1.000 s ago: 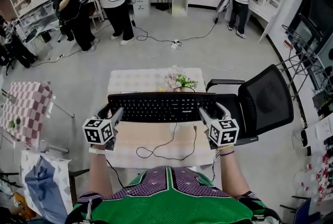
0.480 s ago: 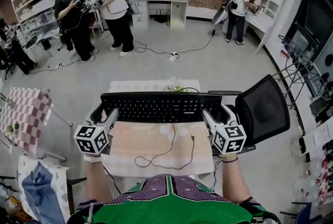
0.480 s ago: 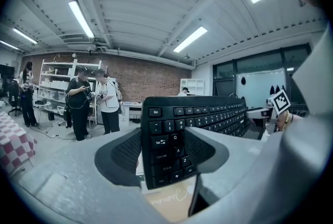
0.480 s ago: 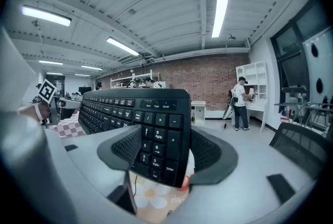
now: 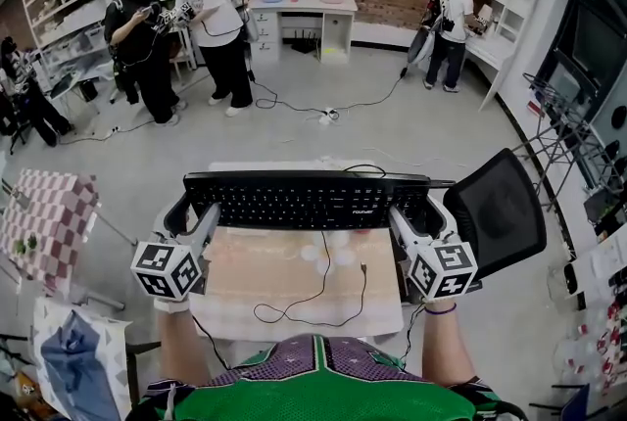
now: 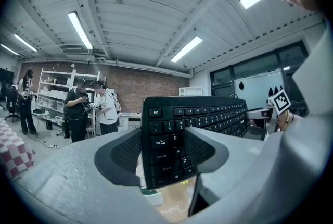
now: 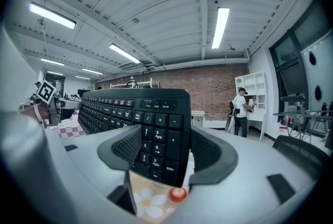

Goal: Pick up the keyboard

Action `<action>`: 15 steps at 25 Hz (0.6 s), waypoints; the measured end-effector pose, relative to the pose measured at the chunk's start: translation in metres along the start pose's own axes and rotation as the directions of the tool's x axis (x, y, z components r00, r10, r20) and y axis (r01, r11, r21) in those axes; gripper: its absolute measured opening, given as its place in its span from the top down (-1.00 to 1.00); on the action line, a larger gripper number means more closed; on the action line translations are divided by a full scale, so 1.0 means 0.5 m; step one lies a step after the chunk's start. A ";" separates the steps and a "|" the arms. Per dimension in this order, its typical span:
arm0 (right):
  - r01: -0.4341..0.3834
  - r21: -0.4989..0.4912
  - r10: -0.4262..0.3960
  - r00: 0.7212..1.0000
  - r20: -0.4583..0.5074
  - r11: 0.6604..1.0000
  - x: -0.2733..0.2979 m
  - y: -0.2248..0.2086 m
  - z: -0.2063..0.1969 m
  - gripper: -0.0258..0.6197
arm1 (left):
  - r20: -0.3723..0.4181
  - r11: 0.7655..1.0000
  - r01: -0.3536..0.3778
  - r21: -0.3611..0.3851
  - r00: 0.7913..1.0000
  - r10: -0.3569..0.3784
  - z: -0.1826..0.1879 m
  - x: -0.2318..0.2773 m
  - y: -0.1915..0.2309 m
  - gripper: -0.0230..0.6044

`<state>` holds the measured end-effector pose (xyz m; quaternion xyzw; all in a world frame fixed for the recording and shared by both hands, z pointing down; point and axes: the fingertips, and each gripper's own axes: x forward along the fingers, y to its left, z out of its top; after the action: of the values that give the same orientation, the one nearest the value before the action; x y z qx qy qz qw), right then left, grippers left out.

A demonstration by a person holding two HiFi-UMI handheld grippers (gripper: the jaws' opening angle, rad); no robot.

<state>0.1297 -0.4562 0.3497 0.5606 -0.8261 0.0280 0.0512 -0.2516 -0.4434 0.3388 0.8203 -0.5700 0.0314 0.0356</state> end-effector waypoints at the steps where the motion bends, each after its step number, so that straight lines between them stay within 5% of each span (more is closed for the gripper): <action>1: 0.000 -0.001 0.000 1.000 0.004 1.000 -0.001 0.000 0.005 0.06 | 0.006 1.000 0.001 0.001 1.000 -0.001 0.005 -0.001 0.000 0.10; 15: -0.002 0.008 0.002 0.999 0.042 1.000 -0.009 0.005 0.025 0.07 | 0.043 1.000 -0.007 0.023 0.999 0.006 0.035 -0.014 -0.002 0.10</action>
<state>0.1281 -0.4524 0.3368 0.5604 -0.8274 0.0195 0.0314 -0.2530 -0.4382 0.3208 0.8192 -0.5729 0.0203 0.0138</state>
